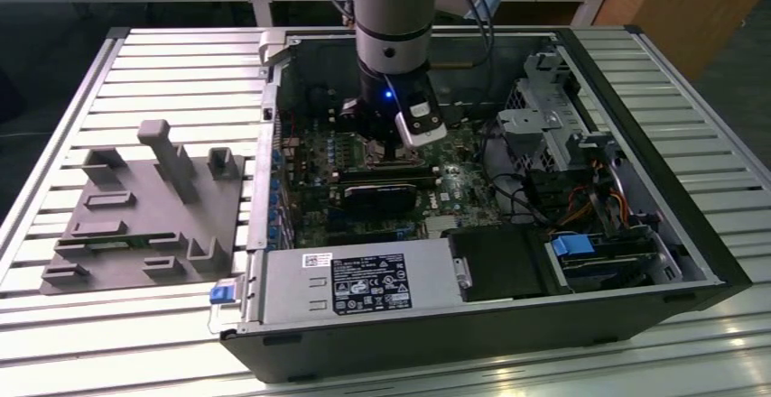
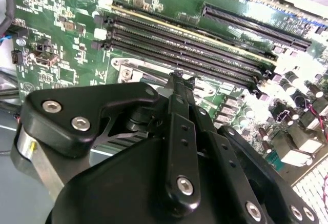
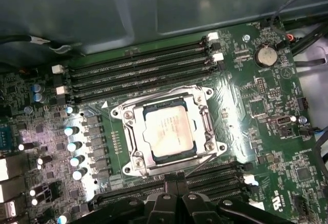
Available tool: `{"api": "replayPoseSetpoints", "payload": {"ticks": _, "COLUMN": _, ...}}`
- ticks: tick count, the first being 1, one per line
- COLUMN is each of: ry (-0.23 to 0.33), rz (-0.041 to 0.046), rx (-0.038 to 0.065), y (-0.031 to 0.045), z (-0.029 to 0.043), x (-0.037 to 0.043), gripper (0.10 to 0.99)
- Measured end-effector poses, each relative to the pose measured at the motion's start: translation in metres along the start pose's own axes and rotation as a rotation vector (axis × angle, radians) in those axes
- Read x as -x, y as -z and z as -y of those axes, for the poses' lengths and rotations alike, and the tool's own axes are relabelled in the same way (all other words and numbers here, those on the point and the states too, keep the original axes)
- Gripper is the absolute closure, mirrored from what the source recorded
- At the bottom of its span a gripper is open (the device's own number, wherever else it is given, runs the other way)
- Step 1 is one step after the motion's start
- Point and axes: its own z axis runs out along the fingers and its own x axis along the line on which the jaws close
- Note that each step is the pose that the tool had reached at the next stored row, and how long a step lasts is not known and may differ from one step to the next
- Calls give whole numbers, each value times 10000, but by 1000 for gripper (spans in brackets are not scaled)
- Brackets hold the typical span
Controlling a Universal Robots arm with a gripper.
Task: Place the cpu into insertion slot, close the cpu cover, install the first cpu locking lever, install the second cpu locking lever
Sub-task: 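Install the second cpu locking lever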
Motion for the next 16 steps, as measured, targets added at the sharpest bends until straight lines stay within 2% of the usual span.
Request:
{"api": "replayPoseSetpoints", "payload": {"ticks": 1, "ry": -6, "rz": -18, "rx": 72, "y": -4, "z": 5, "x": -2, "gripper": 984}}
{"api": "replayPoseSetpoints", "payload": {"ticks": 3, "ry": -11, "rz": -37, "rx": 153, "y": -12, "z": 12, "x": -3, "gripper": 984}}
{"api": "replayPoseSetpoints", "payload": {"ticks": 9, "ry": -15, "rz": -57, "rx": 233, "y": -36, "z": 32, "x": -20, "gripper": 984}}
{"api": "replayPoseSetpoints", "payload": {"ticks": 16, "ry": -31, "rz": -116, "rx": 480, "y": -54, "z": 65, "x": -32, "gripper": 984}}
